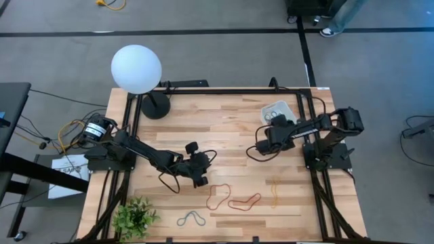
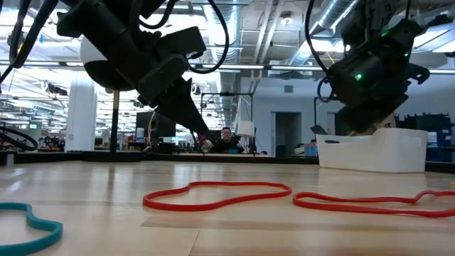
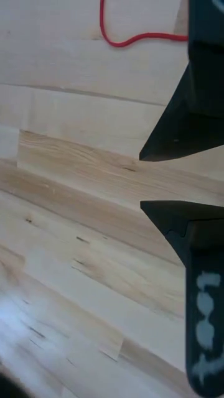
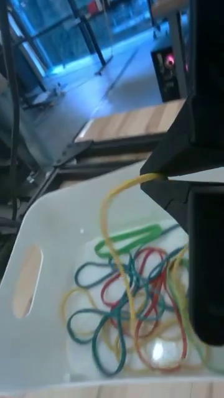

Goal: Pick and place items into bin
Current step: Put the left yellow rubber band into the white bin, then put the yellow rubber band into the white bin

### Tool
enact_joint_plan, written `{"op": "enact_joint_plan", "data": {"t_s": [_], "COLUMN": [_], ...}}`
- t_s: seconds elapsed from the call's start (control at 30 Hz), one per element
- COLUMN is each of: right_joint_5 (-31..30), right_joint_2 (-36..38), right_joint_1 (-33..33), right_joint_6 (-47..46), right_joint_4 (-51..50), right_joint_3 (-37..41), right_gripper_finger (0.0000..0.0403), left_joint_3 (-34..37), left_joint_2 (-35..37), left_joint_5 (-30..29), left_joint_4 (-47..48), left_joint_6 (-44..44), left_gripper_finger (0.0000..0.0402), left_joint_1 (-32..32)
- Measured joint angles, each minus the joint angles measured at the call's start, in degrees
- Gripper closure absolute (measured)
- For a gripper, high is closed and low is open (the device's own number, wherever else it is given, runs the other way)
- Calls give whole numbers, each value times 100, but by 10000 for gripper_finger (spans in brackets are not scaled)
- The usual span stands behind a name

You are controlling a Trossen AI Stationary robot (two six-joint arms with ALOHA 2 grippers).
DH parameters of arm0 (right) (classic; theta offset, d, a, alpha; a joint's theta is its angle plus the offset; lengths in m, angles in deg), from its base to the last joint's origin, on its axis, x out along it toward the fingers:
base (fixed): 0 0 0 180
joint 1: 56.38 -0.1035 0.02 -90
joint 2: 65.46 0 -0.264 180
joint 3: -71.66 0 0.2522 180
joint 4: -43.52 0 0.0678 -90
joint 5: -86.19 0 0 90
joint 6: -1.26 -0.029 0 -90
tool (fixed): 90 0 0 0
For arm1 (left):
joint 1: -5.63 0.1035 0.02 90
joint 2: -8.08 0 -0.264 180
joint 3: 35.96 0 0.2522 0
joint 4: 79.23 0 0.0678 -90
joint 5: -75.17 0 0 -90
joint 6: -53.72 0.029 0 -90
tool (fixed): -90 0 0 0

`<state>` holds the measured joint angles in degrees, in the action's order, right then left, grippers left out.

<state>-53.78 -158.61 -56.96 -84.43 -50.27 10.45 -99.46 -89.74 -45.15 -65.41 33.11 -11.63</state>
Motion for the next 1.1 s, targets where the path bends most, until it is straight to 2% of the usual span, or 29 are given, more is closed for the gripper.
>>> {"op": "enact_joint_plan", "data": {"t_s": [0.27, 0.43, 0.67, 0.87, 1.1], "right_joint_5": [253, 247, 315, 1285, 915], "right_joint_2": [0, 1, 2, 12, 17], "right_joint_1": [182, 186, 13, -153, -356], "right_joint_6": [837, 1369, 1576, 2129, 2123], "right_joint_4": [718, 1109, 1164, 1121, 1129], "right_joint_3": [0, 0, 0, -3, -23], "right_gripper_finger": [328, 302, 295, 294, 294], "left_joint_3": [0, 0, 0, 0, 0], "left_joint_2": [0, 1, 2, 2, 4], "left_joint_5": [2, 2, 2, 1, 0], "left_joint_4": [-2, -2, -2, 0, 0], "left_joint_6": [-12, -13, -14, -15, -14], "left_gripper_finger": [299, 299, 299, 299, 299], "left_joint_1": [0, 0, 0, 0, 0]}}
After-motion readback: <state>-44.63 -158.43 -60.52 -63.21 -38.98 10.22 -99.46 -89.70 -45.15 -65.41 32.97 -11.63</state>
